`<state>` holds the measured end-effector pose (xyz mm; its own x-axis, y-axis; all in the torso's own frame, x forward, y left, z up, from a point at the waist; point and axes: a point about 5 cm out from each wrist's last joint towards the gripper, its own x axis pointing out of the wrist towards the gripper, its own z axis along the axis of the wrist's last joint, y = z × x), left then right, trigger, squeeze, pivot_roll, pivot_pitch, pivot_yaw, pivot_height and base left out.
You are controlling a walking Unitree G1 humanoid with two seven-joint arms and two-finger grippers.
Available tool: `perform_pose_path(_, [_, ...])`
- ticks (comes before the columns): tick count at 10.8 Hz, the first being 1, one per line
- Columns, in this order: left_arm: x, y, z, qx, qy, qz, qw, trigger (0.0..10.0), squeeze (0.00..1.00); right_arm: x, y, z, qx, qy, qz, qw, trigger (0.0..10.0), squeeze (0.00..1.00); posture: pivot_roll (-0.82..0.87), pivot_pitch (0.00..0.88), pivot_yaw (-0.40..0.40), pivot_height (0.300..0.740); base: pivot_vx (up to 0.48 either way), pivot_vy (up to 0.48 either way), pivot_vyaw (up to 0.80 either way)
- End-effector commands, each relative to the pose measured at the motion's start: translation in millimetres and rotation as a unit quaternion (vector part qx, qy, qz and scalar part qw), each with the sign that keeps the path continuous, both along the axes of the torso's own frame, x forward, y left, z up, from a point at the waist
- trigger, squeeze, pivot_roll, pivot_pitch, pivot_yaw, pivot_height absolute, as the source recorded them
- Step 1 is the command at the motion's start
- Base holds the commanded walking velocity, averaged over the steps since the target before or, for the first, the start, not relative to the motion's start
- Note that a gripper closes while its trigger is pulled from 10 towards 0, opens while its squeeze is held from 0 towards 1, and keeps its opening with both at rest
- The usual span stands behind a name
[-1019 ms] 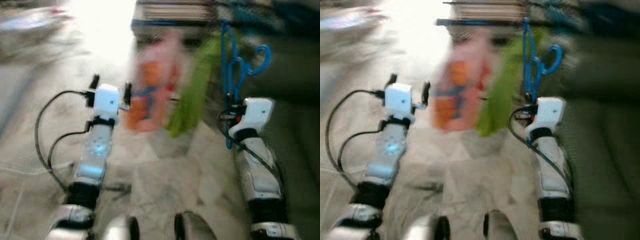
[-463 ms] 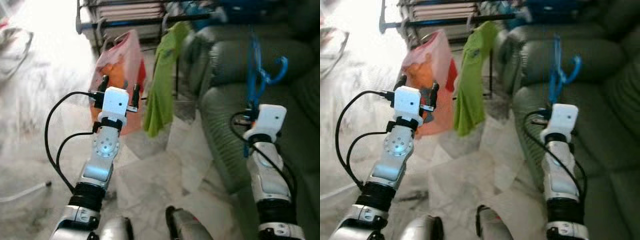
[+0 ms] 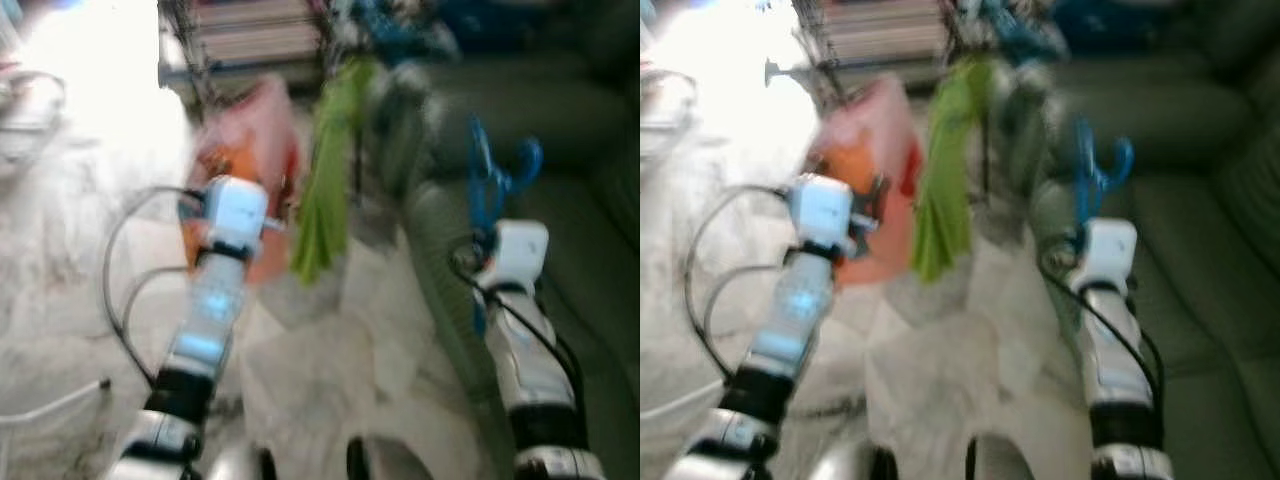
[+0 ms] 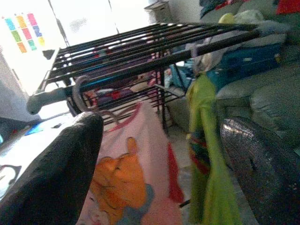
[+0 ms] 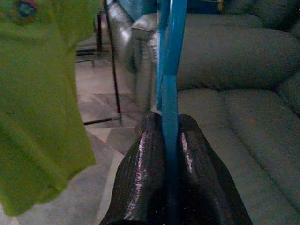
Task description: Hang hanger
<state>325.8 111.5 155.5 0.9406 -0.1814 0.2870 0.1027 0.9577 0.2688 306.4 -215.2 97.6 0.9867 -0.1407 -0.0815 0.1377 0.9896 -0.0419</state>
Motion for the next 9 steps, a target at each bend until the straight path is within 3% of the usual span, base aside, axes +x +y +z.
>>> perform_pose_path(1, [0.2,10.5,1.1,0.006,-0.003,0.012,1.0,10.0,0.0,2.0,6.5,1.4,0.007,-0.004,0.009,1.0,10.0,0.0,-0.1,0.161,-0.003,0.74,0.48,0.0,0.0])
perform_pose_path(4, [0.7,9.2,-2.4,0.004,0.008,0.011,1.0,10.0,0.0,1.1,17.3,-9.4,0.016,0.03,0.043,0.998,10.0,0.0,-0.1,0.155,-0.003,0.74,0.476,0.0,0.0])
perform_pose_path(9, [1.8,11.4,-4.7,-0.006,0.019,0.024,1.0,10.0,0.0,3.9,23.0,-9.2,0.014,0.028,0.075,0.997,10.0,0.0,-0.09,0.157,-0.002,0.74,0.451,0.0,0.0])
